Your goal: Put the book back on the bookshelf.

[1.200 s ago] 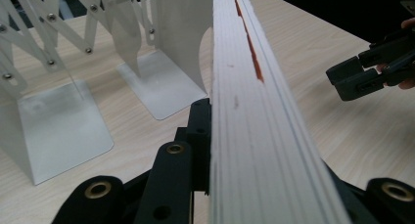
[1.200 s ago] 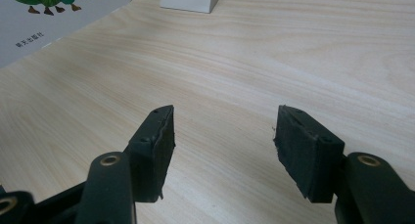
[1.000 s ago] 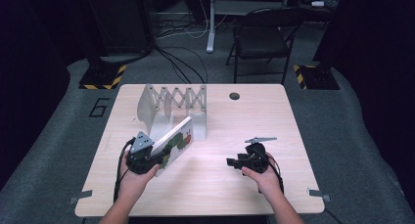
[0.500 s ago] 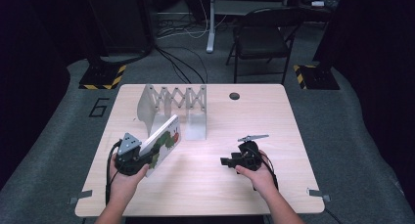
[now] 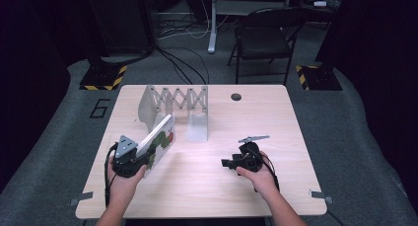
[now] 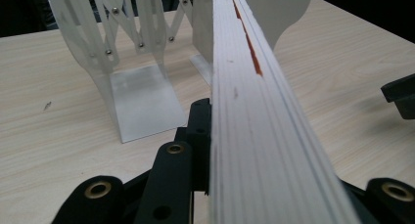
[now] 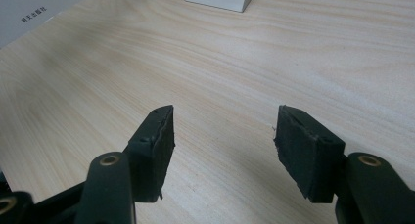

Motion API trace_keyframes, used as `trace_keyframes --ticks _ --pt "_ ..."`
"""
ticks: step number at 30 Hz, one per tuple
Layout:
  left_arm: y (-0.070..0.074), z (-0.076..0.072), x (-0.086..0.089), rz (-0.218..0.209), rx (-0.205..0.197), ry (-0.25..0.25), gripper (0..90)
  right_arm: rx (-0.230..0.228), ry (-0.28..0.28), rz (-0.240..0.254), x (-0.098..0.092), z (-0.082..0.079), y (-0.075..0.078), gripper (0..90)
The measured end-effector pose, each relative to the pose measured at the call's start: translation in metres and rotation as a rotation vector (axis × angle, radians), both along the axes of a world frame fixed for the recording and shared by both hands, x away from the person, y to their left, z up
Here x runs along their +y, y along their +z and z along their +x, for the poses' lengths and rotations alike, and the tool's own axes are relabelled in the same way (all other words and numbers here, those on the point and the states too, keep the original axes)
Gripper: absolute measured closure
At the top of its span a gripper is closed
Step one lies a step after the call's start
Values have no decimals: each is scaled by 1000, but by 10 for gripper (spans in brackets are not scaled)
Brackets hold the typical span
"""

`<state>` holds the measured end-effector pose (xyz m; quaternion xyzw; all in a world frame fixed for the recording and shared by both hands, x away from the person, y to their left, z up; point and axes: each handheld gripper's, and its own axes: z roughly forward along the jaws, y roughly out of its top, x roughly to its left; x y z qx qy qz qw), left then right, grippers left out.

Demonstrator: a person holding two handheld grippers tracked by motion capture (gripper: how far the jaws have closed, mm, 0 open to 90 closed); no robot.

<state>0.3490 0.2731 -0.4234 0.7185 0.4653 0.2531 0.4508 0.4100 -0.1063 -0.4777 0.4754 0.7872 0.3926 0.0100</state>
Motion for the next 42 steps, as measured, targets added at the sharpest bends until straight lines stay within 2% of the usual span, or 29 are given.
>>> trace_keyframes --ticks 9,15,17,18,19,22,24,25,32,37,38,40,41,42 --pt "-7 2 1 1 -5 38 757 9 -2 -4 1 -1 0 394" --pt "-10 4 1 7 0 39 758 20 -9 -4 1 -2 0 394" --pt "-11 6 0 0 -8 49 758 4 -4 -6 -1 -2 -1 394" --pt "-12 7 0 1 -11 53 757 22 -14 -7 -1 -3 0 394" --pt "-12 7 0 1 -13 59 757 5 -9 -8 -3 -3 -1 394" --pt "-14 8 0 -3 -22 72 758 18 -20 -6 -4 -4 0 394" --pt "-15 11 0 -6 -29 95 757 15 -23 -13 -5 -7 0 394" --pt "-16 12 0 -5 -30 104 758 -1 -16 -17 -6 -7 -1 393" --pt "-19 22 5 -19 -31 165 758 4 -42 -27 -12 -14 1 393" --pt "-20 30 7 -6 -40 194 758 3 -56 -29 -16 -20 3 391" --pt "-21 31 7 -5 -43 199 758 -11 -56 -27 -17 -21 2 391" --pt "-22 34 7 2 -48 205 758 -1 -65 -29 -17 -25 4 390" --pt "-23 36 6 9 -50 211 758 -20 -57 -32 -18 -26 4 390" --pt "-24 38 6 12 -56 217 758 -16 -60 -37 -18 -27 4 390"
